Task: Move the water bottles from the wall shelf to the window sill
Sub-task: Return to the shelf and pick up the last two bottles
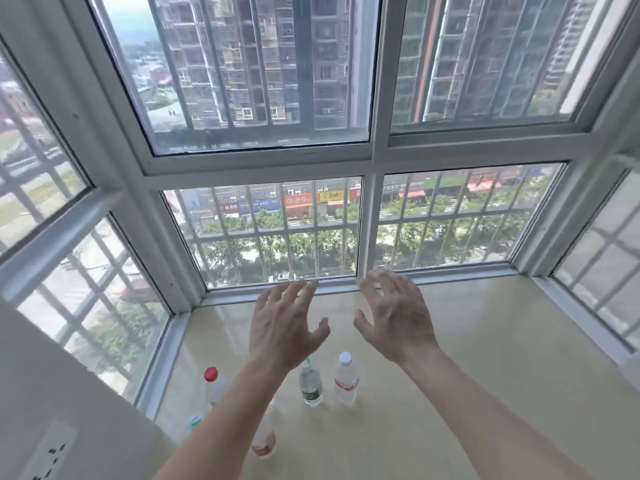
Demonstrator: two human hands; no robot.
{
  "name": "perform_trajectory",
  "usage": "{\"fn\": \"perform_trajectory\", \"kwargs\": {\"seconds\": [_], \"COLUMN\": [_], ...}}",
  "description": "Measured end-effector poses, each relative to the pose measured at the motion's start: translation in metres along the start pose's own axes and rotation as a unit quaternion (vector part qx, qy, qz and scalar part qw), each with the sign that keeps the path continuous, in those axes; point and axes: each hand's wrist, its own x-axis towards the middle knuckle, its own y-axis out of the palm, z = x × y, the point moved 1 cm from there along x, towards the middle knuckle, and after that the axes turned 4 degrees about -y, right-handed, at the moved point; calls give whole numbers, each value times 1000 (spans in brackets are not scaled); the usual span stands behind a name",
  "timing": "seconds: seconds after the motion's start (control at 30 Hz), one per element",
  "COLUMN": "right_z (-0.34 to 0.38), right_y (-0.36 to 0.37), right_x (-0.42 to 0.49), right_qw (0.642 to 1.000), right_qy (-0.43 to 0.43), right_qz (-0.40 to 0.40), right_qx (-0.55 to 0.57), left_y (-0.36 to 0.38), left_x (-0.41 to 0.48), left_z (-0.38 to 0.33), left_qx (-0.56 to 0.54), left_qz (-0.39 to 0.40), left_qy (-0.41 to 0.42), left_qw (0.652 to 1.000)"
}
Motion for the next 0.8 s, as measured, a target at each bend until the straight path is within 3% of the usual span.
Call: {"fn": "perform_trajectory", "kwargs": {"seconds": [0.17, 0.4, 0.8], "right_z": [-2, -23, -68], "right_y": [-18, -47, -147], "right_x": [-15, -82, -282], "right_qw": [998, 978, 874], "right_qy": [49, 189, 435], "right_qz": [-21, -44, -9], "right_qx": [-26, -74, -216], "left_y": [-5, 0, 1], "left_x": [2, 3, -53], "left_z": [-10, -58, -244], "left_qx": [-12, -101, -211], "left_qz": [12, -2, 50], "left_qy": [63, 176, 409], "left_qw": [998, 979, 886]}}
